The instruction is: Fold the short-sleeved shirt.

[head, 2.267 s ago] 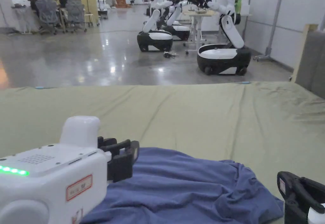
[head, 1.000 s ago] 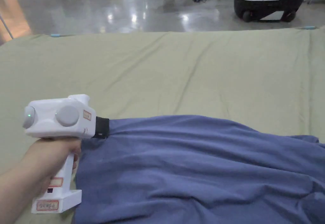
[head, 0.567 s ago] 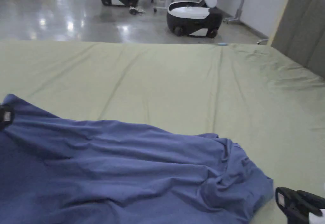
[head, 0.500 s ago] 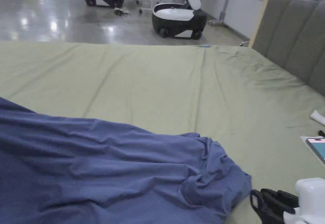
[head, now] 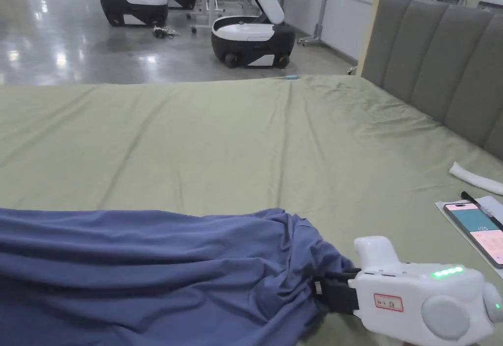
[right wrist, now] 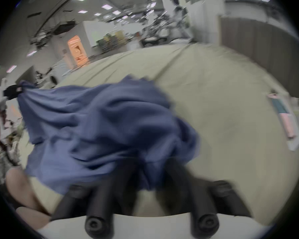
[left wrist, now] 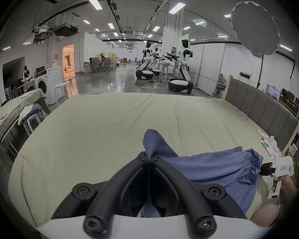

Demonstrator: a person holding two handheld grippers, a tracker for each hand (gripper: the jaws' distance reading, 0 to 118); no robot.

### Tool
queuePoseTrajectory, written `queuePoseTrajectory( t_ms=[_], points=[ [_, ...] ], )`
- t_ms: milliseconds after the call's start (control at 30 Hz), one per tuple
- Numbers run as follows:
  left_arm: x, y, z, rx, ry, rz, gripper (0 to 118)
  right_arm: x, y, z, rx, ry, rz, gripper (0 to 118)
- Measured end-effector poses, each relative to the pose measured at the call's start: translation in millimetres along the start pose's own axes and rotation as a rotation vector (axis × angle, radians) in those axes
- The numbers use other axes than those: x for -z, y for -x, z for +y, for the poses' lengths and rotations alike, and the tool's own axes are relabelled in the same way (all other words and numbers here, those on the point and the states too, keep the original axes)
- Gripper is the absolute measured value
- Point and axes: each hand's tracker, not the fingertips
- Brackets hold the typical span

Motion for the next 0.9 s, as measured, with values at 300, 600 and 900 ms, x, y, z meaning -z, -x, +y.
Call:
queuePoseTrajectory(
  t_ms=[300,600,900],
  points=[
    [-73.4,14.0,25.8,-0.046,-0.109,0.011,0,-76.3,23.7,27.6,-0.059,-0.18,-0.12,7],
    [-215.6,36.9,101.9,-0.062,-0.301,0.063,0,-236.3,87.9,91.5,-0.113,-0.451,-0.101,7],
    [-289.7,54.6,169.2,0.024,-0.444,0.164,0,-332.5,122.7,166.2,-0.129,-0.607,-0.127,7]
  ],
)
